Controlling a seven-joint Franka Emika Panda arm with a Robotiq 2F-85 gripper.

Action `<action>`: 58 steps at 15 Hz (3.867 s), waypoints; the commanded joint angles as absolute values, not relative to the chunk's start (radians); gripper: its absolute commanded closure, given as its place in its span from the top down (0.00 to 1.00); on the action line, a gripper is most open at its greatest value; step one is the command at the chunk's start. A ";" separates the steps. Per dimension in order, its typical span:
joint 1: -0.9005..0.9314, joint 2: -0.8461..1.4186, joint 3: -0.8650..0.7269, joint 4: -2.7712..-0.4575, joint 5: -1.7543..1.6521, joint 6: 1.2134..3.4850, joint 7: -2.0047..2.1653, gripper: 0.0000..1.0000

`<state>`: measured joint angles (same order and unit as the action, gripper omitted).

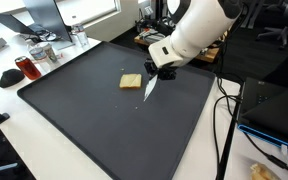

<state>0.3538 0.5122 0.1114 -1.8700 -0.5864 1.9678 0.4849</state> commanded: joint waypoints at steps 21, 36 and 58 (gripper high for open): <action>0.342 0.235 0.109 -2.207 -0.539 2.132 0.662 0.01; 0.111 -0.078 0.070 -2.632 -0.293 2.636 0.276 0.01; 0.206 -0.170 -0.169 -2.751 0.347 2.963 -0.393 0.01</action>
<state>0.1346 -0.1707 -0.0942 -2.7509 0.2094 2.9518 -0.2634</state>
